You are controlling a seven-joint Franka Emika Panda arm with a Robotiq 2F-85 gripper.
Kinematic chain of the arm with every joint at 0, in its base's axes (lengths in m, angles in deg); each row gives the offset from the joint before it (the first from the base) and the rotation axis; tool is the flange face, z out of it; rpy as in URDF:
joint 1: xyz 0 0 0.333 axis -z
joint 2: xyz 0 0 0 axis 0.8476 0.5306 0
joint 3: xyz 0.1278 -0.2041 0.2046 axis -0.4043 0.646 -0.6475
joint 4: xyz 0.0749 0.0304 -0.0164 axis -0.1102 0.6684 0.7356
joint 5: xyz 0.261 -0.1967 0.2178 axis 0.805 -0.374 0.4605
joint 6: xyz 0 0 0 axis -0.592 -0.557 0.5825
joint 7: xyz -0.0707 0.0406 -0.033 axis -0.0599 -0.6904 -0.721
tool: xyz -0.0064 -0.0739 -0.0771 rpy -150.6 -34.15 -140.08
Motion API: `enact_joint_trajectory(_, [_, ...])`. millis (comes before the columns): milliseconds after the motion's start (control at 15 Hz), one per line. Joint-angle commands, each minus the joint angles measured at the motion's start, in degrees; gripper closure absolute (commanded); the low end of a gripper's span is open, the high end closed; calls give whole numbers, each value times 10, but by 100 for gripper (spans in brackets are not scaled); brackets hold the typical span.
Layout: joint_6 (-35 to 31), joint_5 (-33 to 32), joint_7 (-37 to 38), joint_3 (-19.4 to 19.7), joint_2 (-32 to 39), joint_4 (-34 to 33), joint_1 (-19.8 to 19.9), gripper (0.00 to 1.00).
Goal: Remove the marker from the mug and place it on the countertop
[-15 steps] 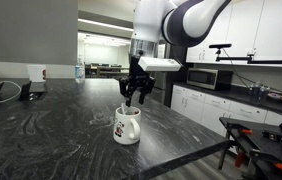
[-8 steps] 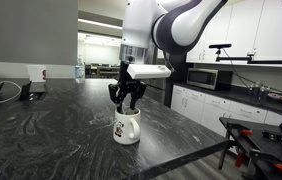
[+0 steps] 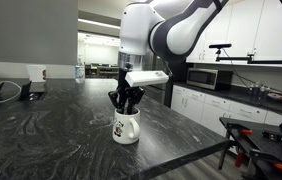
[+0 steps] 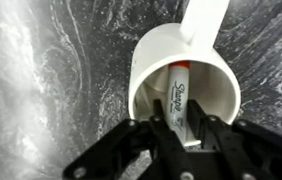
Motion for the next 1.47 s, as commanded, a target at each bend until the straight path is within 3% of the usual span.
enact_joint_trajectory(0, [1,3,-15,14,2,-5,-14,95])
enact_joint_trajectory(267, [1,3,-12,16,-19,-1,-18,94])
enact_joint_trajectory(467, [18,38,-32,-1,-53,1,1,94])
enact_joint_trajectory(800, [106,166,-186,-39,-123,-4,60,94])
enact_joint_trajectory(1133, [237,154,-295,-16,-143,-25,95,94])
enact_joint_trajectory(1400, [258,167,-359,-12,-126,-19,123,94])
